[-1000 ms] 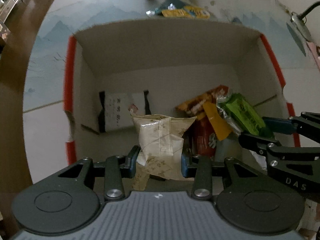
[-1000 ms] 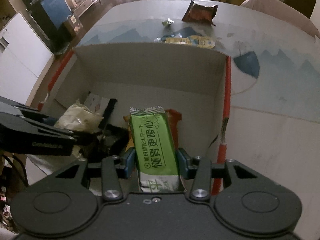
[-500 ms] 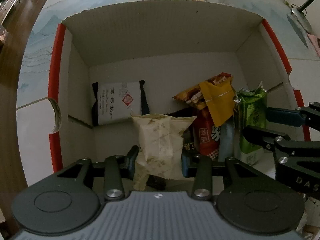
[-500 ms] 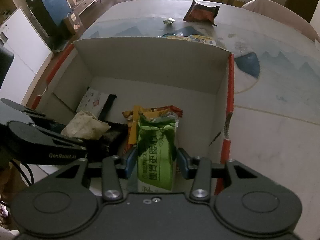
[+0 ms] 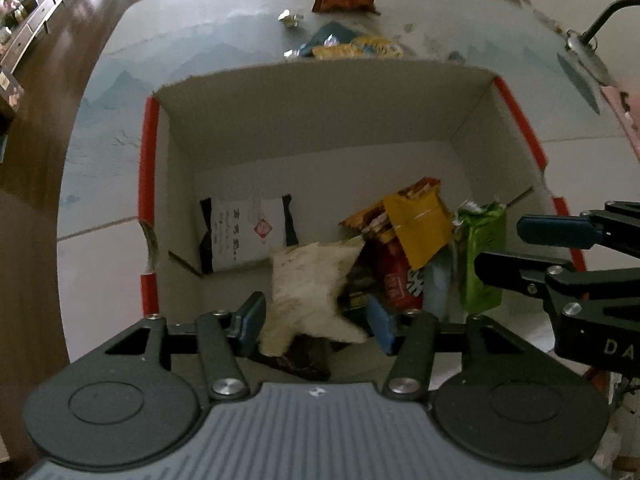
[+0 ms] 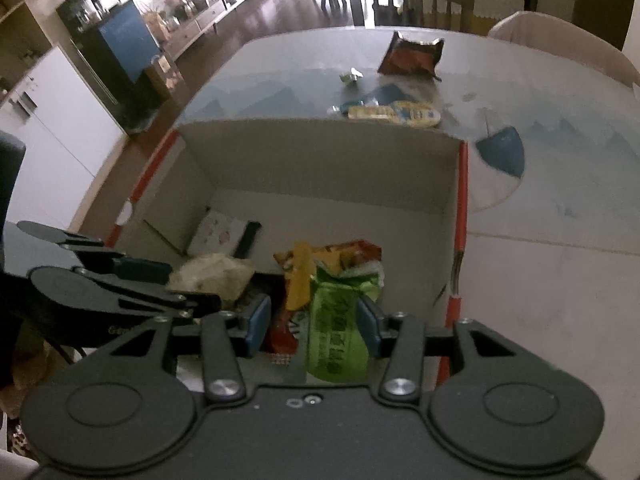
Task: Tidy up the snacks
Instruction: 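Carry both snacks into the box and open both tools to release them, then withdraw both tools from the box toward the remaining snacks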
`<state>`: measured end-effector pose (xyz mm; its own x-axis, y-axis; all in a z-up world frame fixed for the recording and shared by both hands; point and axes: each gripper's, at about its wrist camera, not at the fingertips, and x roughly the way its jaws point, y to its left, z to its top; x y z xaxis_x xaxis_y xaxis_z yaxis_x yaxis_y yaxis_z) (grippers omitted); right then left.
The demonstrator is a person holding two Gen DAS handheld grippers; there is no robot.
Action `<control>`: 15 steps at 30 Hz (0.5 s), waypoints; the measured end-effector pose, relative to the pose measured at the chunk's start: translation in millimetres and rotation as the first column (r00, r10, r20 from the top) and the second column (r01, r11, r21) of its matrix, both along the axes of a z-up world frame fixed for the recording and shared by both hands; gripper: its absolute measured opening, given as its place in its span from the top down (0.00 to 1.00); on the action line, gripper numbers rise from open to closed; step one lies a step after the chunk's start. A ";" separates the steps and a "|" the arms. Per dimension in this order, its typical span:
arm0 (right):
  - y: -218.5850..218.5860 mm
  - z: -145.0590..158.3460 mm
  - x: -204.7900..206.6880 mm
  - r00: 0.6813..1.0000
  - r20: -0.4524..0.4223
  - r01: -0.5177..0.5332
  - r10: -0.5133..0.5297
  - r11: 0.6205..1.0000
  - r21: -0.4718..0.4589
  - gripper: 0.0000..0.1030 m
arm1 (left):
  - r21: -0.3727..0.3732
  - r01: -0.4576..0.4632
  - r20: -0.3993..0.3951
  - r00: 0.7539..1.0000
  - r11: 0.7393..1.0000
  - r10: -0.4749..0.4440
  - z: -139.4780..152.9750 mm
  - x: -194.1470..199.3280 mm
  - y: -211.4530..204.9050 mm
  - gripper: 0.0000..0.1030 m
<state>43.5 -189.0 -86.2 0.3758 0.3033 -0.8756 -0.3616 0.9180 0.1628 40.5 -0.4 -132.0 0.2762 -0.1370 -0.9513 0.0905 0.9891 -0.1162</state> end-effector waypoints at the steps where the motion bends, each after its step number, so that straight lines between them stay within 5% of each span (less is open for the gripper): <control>1: -0.1 2.2 -0.6 1.000 0.005 0.000 0.000 1.000 0.005 0.52 | -0.002 0.000 0.008 1.000 1.000 0.000 2.9 -1.2 1.0 0.47; 15: -6.2 43.7 1.3 0.996 0.089 -0.019 0.014 0.998 0.058 0.39 | -0.025 0.009 0.173 0.985 1.000 -0.004 61.1 -5.1 5.3 0.40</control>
